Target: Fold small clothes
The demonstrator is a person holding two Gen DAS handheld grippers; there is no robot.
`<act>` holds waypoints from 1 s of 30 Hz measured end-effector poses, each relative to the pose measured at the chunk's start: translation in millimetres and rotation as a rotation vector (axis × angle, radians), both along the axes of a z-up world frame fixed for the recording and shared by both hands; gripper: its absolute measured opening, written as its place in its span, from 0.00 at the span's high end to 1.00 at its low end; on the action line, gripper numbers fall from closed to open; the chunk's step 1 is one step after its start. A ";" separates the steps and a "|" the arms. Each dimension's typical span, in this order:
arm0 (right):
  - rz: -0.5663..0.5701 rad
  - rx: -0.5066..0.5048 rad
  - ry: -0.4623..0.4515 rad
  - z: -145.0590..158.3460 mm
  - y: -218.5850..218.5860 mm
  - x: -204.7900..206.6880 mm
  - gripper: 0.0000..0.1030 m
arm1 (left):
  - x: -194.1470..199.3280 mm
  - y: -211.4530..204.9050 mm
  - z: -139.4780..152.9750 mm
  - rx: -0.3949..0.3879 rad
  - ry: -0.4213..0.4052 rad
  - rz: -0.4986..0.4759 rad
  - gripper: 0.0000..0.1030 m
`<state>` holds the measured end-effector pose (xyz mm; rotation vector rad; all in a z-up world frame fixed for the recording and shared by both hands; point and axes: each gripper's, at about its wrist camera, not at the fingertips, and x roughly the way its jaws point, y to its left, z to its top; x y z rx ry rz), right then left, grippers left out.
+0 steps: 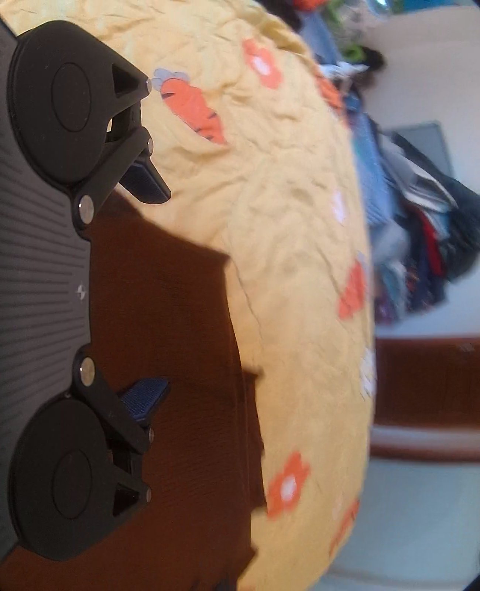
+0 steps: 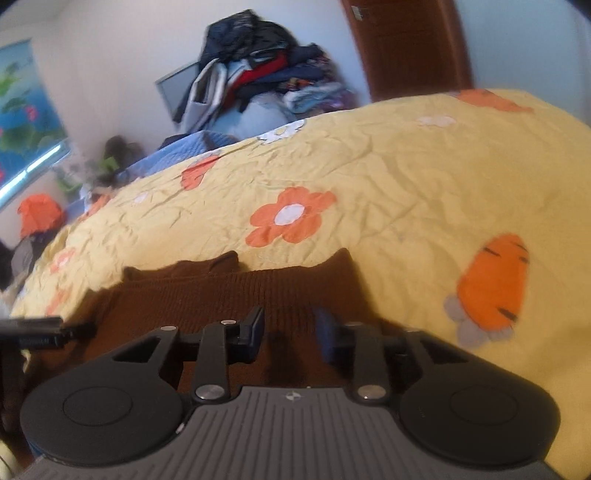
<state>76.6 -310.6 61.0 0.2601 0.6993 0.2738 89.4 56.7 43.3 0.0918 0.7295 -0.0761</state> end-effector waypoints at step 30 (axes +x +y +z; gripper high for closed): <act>0.180 -0.354 -0.136 -36.5 51.7 -53.8 0.19 | -38.3 -6.1 -36.0 -0.070 -0.059 -0.070 0.00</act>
